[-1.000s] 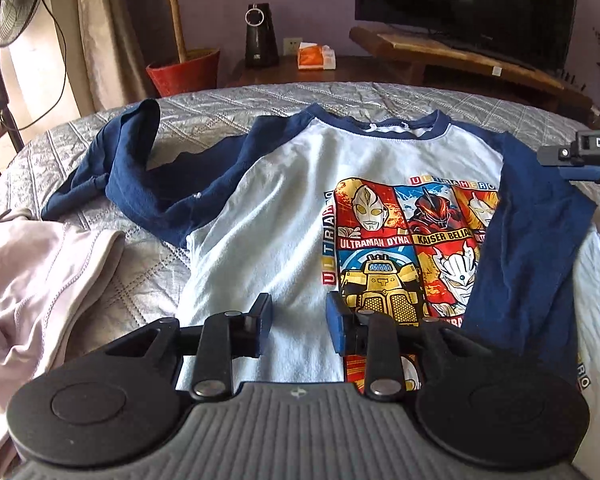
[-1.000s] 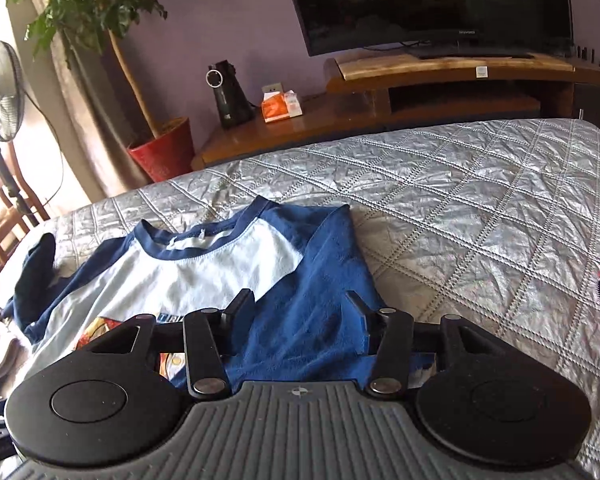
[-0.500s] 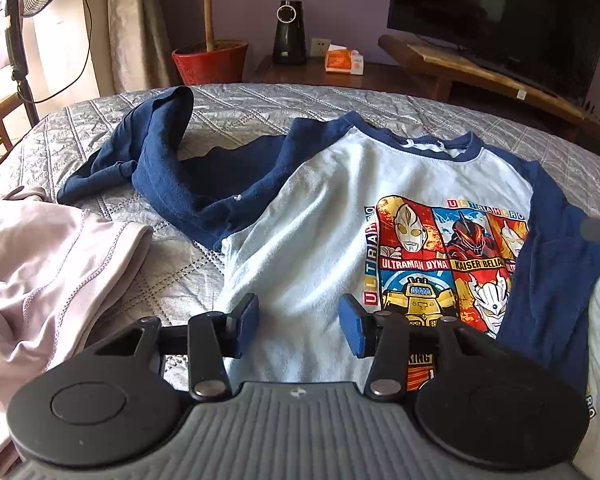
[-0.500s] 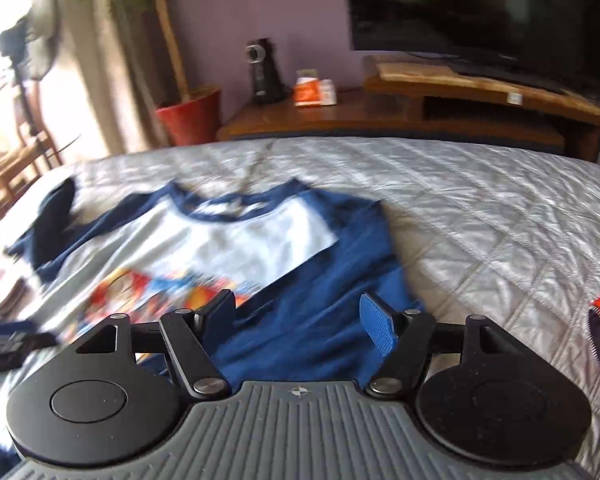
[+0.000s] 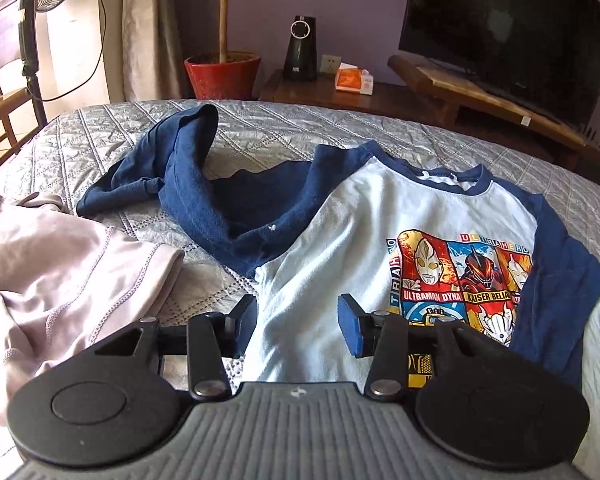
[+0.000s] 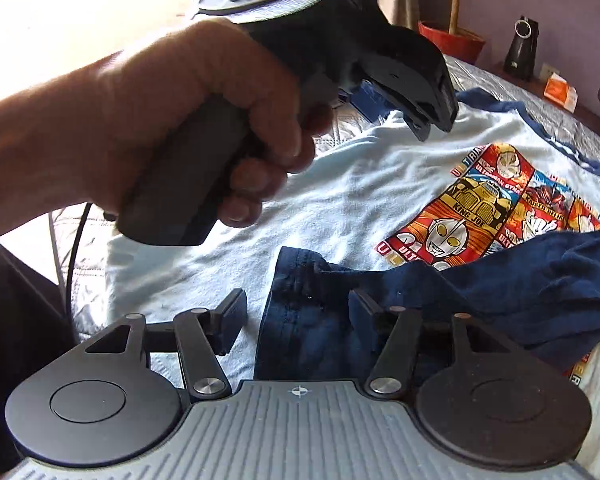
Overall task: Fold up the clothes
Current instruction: 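Grasp the second navy sleeve cuff with the right gripper and lift it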
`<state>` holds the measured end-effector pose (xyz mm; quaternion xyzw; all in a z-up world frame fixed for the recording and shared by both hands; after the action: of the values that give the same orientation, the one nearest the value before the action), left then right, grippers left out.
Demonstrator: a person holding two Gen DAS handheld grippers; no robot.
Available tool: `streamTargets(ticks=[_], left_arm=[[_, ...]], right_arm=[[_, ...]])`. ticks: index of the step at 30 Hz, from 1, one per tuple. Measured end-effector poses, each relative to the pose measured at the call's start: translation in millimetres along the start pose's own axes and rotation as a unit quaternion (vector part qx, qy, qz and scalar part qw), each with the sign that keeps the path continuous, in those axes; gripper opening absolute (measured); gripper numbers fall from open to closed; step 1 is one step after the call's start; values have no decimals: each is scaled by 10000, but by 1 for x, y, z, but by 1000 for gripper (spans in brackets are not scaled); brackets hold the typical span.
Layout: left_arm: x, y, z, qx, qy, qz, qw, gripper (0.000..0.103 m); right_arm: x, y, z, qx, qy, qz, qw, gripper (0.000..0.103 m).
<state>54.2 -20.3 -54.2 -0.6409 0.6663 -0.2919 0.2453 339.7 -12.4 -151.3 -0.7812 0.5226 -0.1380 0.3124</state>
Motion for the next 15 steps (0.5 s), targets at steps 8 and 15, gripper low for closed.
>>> streamTargets(ticks=[8, 15], left_arm=[[-37, -10, -6, 202, -457, -425, 9978, 43], [-74, -14, -15, 271, -953, -857, 9914, 51]], right_arm=[[18, -20, -23, 109, -960, 580, 9936, 38], [111, -126, -66, 1616, -192, 988, 9817, 62]])
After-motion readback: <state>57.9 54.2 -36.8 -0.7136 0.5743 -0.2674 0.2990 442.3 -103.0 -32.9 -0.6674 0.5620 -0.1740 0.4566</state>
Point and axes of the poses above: each gripper's, at about its wrist camera, not at the fingertips, and z roughly the way its jaws point, x to its right, y to its underside, the point moved 4 cm from there along z, roughly the way its jaws point, and after that the axes turned 2 degrees about -y, right-handed, at the moved point
